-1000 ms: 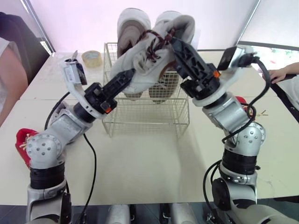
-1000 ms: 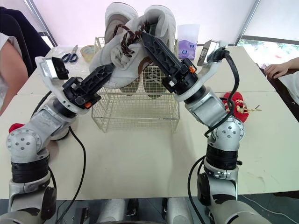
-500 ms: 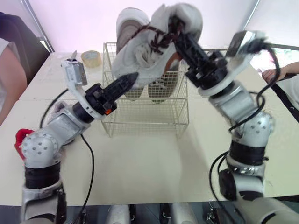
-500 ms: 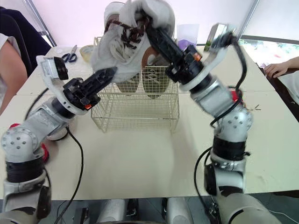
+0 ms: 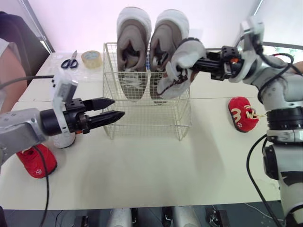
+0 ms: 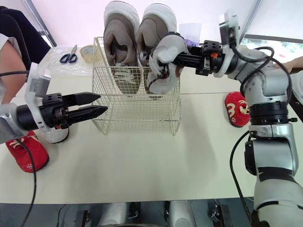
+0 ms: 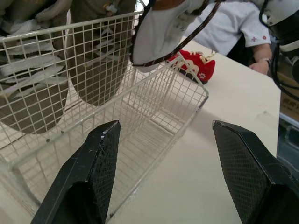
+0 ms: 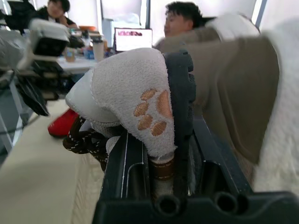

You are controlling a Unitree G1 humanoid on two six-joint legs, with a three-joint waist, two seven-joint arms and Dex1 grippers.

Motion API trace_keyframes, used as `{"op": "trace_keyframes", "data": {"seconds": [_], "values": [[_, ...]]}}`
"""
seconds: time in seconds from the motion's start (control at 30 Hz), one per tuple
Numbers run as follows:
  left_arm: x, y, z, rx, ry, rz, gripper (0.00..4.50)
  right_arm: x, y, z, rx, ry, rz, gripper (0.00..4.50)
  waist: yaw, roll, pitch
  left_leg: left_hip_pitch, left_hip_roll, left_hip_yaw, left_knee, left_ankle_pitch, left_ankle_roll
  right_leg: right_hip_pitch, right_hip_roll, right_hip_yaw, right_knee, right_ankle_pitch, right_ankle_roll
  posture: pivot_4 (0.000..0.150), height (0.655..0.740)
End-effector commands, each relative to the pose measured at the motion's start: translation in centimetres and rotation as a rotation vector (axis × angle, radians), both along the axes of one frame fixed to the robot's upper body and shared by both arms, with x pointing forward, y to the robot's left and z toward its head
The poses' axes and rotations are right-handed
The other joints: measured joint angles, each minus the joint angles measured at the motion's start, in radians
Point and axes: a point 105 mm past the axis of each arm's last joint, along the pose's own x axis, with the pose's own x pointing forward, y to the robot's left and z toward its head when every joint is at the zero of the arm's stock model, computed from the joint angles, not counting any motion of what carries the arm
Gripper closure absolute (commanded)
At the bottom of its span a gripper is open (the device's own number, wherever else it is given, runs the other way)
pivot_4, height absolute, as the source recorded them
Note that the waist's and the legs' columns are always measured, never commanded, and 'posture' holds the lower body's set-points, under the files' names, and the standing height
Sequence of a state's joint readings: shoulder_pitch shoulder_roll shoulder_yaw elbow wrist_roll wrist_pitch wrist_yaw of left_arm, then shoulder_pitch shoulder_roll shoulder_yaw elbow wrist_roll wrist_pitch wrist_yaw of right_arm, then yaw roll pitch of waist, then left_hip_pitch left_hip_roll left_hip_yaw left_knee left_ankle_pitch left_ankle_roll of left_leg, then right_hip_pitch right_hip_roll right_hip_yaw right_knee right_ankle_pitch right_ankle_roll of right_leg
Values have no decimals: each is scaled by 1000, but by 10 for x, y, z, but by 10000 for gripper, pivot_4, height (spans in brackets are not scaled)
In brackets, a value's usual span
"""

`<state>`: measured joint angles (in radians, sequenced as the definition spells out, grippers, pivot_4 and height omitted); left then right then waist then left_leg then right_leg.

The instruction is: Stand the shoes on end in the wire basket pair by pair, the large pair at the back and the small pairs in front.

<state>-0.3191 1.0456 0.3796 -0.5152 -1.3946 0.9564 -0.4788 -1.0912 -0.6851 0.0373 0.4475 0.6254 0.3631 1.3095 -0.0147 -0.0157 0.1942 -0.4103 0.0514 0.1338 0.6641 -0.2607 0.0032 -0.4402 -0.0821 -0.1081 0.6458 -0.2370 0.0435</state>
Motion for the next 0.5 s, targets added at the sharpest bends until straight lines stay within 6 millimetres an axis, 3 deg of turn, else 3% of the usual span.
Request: {"op": "trace_keyframes", "data": {"seconds": [0.03, 0.2, 0.3, 0.43, 0.47, 0.5], "values": [[-5, 1, 8, -10, -35, 2, 13132, 3, 3, 5, -32, -61, 24, 39783, 0, 0, 0, 0, 0, 0, 0, 0, 0, 0, 0, 0, 0, 0, 0, 1500, 7357], [-5, 1, 0, -13, -19, 15, 13132, 11, 5, -10, -69, 18, 62, 39783, 0, 0, 0, 0, 0, 0, 0, 1, -1, 0, 0, 0, 0, 0, 0, 1500, 7357], [-4, 0, -2, -17, -17, 19, 12410, 14, 4, -19, -99, 41, 65, 25794, 1, 0, 0, 0, 0, 0, 0, 1, -1, 0, 0, 0, 0, 0, 0, 1500, 7357], [-3, 2, -3, -21, -14, 31, 12410, 16, -2, -13, -75, 27, 19, 3955, -1, 0, 0, 0, 0, 0, 0, 1, -2, 0, -1, 0, 0, 0, 0, 1500, 7357], [-3, 3, -3, -20, -13, 34, 12410, 16, -5, -11, -69, 22, 9, 679, -1, 0, 0, 0, 0, 0, 0, 1, -2, 0, -1, 0, 0, 0, 0, 1500, 7357], [-2, 3, -3, -19, -12, 36, 12410, 15, -8, -8, -55, 17, -4, 679, -1, 0, 0, 0, 0, 0, 0, 1, -2, 0, 0, 0, 0, 0, 0, 1500, 7357]]}}
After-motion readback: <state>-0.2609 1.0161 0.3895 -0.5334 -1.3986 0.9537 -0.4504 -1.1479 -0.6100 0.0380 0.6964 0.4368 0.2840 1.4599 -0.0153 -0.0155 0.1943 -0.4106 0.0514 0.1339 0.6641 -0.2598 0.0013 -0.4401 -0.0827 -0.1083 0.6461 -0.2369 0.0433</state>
